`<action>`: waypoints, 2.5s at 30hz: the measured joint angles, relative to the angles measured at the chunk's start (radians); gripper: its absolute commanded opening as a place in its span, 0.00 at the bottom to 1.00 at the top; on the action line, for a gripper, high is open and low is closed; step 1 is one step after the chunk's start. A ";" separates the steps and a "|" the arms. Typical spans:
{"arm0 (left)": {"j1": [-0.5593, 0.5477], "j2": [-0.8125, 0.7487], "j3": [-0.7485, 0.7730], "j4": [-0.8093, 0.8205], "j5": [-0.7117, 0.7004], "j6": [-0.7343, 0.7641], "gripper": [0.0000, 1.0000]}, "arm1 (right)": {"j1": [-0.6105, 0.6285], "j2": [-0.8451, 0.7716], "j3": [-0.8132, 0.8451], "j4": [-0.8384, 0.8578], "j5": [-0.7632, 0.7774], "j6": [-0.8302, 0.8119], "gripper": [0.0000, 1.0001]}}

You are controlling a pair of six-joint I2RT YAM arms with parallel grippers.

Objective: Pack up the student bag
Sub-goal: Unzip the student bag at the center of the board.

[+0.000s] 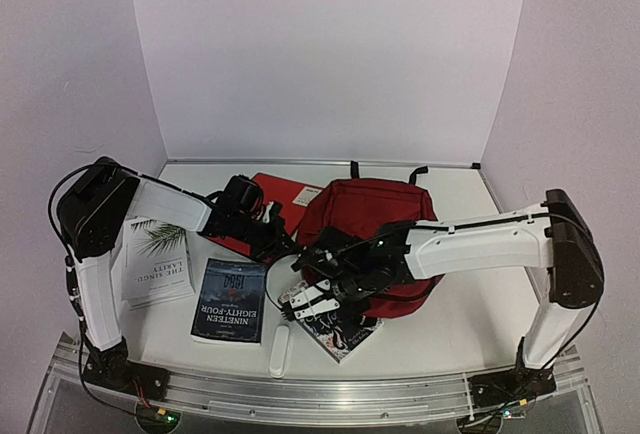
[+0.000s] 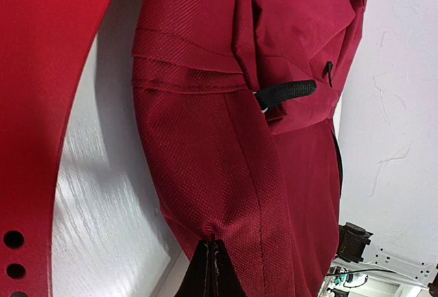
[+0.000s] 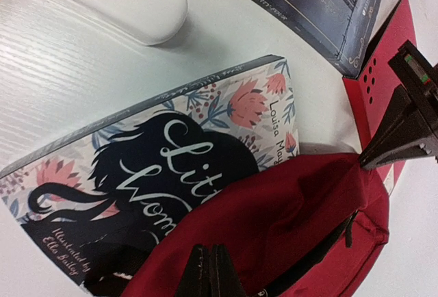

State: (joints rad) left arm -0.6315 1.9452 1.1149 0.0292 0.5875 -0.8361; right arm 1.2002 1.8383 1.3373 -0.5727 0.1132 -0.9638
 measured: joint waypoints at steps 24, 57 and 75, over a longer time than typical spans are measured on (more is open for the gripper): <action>0.116 0.065 0.136 -0.151 0.073 0.154 0.66 | -0.168 -0.200 -0.125 -0.111 -0.410 0.364 0.00; -0.327 -0.598 -0.536 0.319 -0.454 1.191 0.64 | -0.364 -0.072 -0.034 -0.098 -0.843 0.523 0.00; -0.520 -0.227 -0.338 0.362 -0.753 1.560 0.29 | -0.382 -0.039 -0.017 -0.098 -0.889 0.543 0.00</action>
State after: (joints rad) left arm -1.1520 1.7184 0.7772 0.3915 -0.1660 0.7243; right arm 0.8184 1.7989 1.3205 -0.6704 -0.7757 -0.4213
